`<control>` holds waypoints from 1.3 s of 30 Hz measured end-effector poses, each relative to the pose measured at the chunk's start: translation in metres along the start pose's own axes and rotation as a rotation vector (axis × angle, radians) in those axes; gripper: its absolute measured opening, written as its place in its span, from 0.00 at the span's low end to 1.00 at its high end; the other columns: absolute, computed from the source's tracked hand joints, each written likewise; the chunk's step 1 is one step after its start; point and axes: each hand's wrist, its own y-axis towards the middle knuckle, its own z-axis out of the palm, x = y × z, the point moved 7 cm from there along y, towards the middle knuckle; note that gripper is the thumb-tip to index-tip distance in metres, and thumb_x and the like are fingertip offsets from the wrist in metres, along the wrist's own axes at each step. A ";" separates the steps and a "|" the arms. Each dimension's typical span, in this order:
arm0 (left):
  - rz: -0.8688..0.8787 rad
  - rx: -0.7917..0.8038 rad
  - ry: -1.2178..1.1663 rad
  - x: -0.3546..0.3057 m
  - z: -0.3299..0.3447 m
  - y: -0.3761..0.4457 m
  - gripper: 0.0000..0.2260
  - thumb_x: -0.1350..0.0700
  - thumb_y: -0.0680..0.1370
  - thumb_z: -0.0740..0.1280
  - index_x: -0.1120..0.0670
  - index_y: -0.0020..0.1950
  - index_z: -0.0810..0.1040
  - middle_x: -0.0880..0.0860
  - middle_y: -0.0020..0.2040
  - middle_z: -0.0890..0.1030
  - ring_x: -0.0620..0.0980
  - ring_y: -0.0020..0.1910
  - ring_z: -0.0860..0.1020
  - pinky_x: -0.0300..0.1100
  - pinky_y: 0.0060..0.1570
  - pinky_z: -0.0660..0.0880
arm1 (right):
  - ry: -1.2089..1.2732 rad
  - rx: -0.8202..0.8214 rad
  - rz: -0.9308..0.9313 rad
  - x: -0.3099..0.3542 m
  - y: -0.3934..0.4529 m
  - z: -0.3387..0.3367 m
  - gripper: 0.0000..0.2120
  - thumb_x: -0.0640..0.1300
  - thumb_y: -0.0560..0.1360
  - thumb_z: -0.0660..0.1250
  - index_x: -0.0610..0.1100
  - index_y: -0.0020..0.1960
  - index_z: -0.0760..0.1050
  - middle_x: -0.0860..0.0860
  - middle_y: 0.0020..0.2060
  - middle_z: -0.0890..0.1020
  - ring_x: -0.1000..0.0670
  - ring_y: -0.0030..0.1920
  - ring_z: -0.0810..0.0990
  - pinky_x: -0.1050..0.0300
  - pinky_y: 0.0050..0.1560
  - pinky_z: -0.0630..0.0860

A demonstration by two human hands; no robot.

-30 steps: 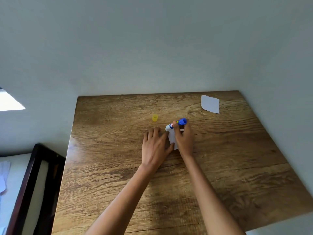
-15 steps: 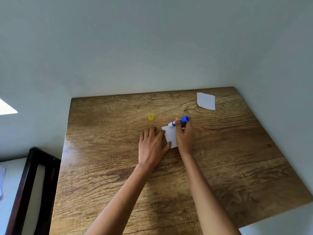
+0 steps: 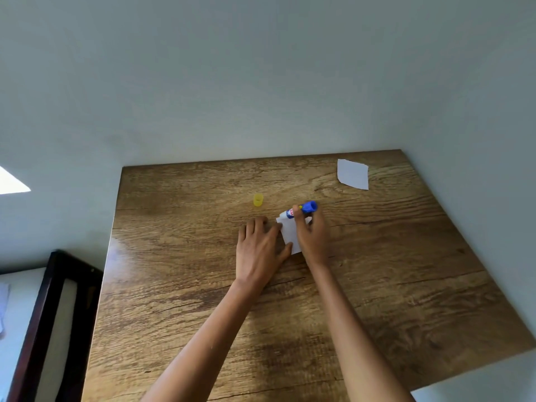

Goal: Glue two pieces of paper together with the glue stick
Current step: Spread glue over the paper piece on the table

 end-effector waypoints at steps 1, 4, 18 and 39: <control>0.001 -0.002 0.000 0.000 0.000 0.000 0.19 0.41 0.72 0.64 0.52 0.56 0.77 0.57 0.54 0.76 0.58 0.54 0.73 0.50 0.54 0.70 | -0.009 0.014 -0.007 0.000 0.000 0.001 0.09 0.51 0.75 0.66 0.46 0.42 0.72 0.57 0.31 0.74 0.58 0.32 0.71 0.68 0.35 0.65; 0.006 -0.014 0.004 0.000 -0.001 0.000 0.18 0.42 0.72 0.65 0.53 0.54 0.77 0.57 0.54 0.76 0.58 0.53 0.74 0.50 0.52 0.70 | -0.029 0.040 0.005 -0.001 0.001 0.004 0.11 0.52 0.75 0.66 0.44 0.44 0.73 0.52 0.34 0.77 0.55 0.35 0.74 0.66 0.36 0.67; 0.002 0.005 -0.012 0.003 0.005 0.001 0.22 0.40 0.72 0.63 0.50 0.60 0.75 0.56 0.58 0.74 0.56 0.57 0.71 0.49 0.58 0.67 | 0.004 -0.137 0.159 -0.023 0.011 -0.033 0.15 0.52 0.76 0.64 0.39 0.44 0.73 0.42 0.36 0.79 0.44 0.38 0.78 0.53 0.40 0.71; 0.012 0.024 0.026 0.002 0.007 0.002 0.22 0.39 0.73 0.63 0.50 0.61 0.75 0.55 0.58 0.74 0.56 0.57 0.71 0.50 0.59 0.67 | 0.090 -0.095 0.160 -0.029 0.015 -0.030 0.11 0.52 0.76 0.65 0.44 0.44 0.73 0.45 0.37 0.79 0.52 0.37 0.75 0.65 0.37 0.69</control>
